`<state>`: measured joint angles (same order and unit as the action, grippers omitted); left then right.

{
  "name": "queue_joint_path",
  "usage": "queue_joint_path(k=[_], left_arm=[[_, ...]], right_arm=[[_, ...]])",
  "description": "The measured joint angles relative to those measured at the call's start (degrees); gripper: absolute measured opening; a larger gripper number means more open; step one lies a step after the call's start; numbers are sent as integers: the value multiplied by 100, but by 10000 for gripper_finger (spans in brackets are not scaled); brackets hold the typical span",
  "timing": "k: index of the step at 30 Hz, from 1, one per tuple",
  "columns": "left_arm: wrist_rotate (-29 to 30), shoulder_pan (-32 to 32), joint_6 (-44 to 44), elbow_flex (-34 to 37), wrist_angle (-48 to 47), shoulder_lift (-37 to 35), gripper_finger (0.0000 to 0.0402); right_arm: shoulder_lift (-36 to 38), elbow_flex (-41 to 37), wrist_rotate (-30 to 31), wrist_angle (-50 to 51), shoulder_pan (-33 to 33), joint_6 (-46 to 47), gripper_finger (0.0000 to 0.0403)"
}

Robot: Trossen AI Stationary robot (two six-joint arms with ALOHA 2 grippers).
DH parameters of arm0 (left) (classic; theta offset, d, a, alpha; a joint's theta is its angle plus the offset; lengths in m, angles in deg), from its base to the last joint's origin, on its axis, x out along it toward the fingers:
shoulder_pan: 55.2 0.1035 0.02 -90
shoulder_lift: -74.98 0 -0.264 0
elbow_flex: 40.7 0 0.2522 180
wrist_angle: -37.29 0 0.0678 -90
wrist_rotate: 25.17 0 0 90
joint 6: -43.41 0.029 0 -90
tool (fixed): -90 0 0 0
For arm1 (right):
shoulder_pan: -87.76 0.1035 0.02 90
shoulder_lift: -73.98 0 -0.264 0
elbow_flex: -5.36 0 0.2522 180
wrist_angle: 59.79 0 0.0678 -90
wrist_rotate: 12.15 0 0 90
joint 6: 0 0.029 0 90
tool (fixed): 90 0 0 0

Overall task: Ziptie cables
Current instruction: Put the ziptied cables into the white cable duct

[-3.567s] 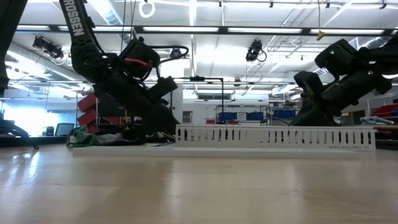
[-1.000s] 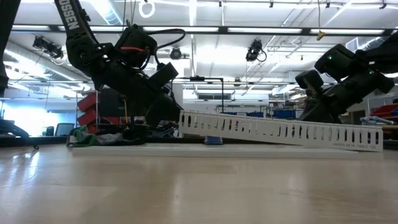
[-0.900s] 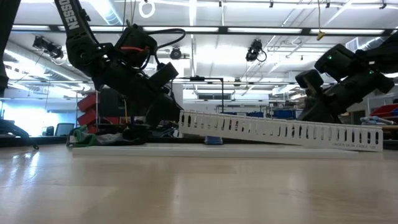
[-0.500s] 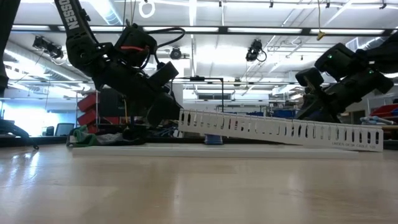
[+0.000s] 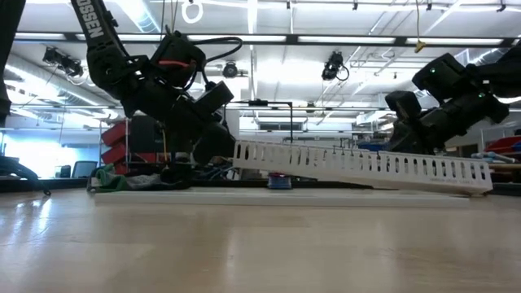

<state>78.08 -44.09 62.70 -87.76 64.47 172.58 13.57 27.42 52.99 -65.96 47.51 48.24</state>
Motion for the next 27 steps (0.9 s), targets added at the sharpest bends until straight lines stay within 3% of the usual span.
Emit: queue_joint_path(k=[18, 27], left_arm=[[83, 0, -1, -15, -283, 4, 0], [67, -1, -2, -9, -353, 9, 0]], right_arm=[[12, 532, -121, 319, 168, -31, 67], [14, 662, 275, 839, 168, -443, 67]])
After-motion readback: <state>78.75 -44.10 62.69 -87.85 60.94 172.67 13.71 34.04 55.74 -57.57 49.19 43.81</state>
